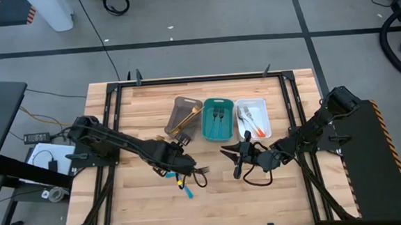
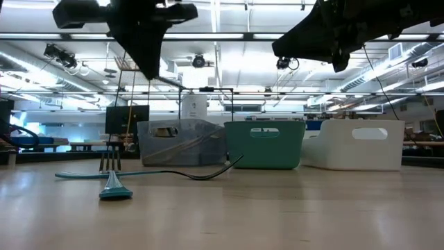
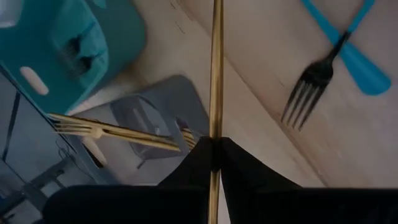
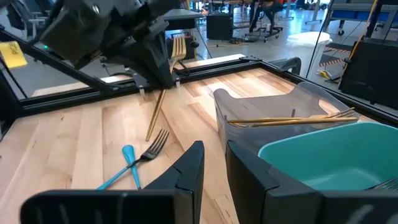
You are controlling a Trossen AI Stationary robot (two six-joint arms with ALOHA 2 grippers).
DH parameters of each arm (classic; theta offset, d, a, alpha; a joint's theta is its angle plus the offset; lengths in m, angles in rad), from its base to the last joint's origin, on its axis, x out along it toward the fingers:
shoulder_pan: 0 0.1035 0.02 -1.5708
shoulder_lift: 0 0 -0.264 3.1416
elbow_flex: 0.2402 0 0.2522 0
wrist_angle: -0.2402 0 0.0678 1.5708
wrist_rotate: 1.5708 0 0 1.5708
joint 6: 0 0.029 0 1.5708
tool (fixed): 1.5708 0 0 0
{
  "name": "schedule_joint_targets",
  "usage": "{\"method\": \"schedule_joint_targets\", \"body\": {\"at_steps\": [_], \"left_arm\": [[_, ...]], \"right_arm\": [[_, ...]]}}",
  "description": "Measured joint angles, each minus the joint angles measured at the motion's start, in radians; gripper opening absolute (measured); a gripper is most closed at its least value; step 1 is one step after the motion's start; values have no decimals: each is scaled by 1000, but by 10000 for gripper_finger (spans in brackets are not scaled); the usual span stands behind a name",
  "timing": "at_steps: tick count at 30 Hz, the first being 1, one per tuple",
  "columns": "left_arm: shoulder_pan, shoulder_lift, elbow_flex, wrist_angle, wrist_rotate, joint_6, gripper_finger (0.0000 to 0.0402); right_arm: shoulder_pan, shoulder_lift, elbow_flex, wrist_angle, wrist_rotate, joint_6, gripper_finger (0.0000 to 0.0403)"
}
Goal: Sort silverware by color (type)
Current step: Put the gold fork into the black bin
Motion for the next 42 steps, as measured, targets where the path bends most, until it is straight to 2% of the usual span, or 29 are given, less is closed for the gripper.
{"method": "schedule_joint_targets", "body": {"at_steps": [14, 29, 37, 42], "left_arm": [[36, -40, 0, 53, -5, -86, 27], [187, -50, 0, 119, 41, -237, 27], [246, -50, -3, 230, 85, -237, 27], [291, -65, -59, 349, 118, -233, 27]], "right_arm": [[0, 0, 0, 3, -3, 2, 75], [0, 0, 0, 0, 0, 0, 75], [1, 0, 0, -1, 0, -11, 75], [2, 0, 0, -2, -17, -11, 75]]}}
